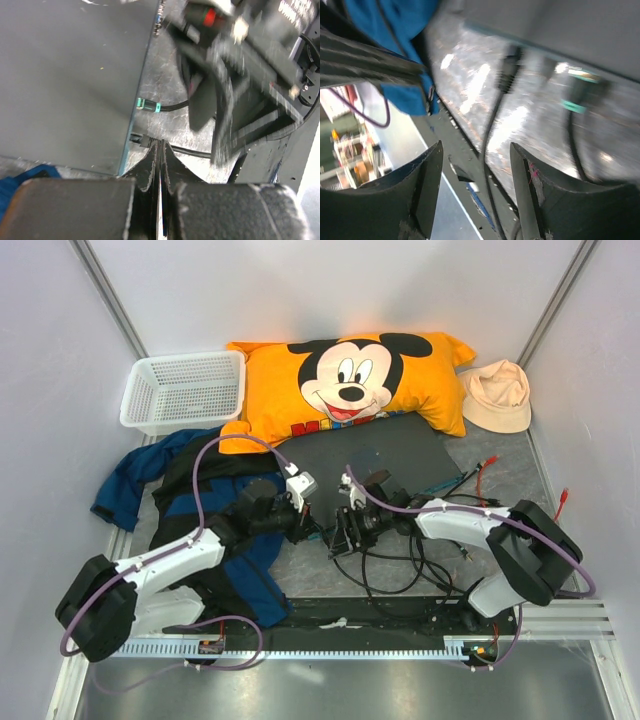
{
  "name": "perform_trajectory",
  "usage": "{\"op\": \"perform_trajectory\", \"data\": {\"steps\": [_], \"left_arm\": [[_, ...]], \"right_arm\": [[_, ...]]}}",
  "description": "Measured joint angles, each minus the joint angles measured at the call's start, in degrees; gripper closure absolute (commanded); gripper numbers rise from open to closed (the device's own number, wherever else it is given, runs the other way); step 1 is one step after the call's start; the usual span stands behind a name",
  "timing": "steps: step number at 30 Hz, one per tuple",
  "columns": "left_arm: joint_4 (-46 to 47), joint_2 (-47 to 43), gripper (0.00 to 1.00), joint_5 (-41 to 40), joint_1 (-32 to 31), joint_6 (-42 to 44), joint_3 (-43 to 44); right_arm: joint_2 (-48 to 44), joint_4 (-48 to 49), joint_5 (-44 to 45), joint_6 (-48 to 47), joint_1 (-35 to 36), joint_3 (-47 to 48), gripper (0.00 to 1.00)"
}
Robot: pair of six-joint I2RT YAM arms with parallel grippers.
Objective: Pull the plug from the switch port
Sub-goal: Pull the connector from the switch port.
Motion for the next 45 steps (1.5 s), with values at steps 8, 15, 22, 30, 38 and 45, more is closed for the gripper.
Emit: {"op": "perform_trajectory", "data": {"steps": [8,15,22,30,38,45], "left_arm": [[4.02,0.70,0.98,-0.24,-3.28,-1.79,-3.13],[7.21,3.85,0.98,-0.79,-3.82,-2.62,-4.31],[8.94,5.20,0.98,-3.87,-5.68,-2.84,-4.72],[9.81,7.85,0.98,-14.32,-11.23,3.08,-4.72],[12.20,9.38,0.98,-19.87,-11.30,10.05,-4.72],[12.94,9.97,0.98,-20.13,-11.30,11.30,-4.72]], "right_arm": [[6.36,-0.11,-0.24,-1.44,2.86,1.92,0.74],[8.55,-1.03,-0.87,-1.44,1.09,1.68,0.95],[8.94,-0.11,-1.88,-1.33,0.70,1.33,0.95],[8.96,0.44,-2.21,-1.33,0.66,1.11,0.95],[8.96,0.52,-2.51,-1.49,0.37,0.98,0.94],[8.96,0.50,-2.97,-1.53,0.13,0.98,0.95]]}}
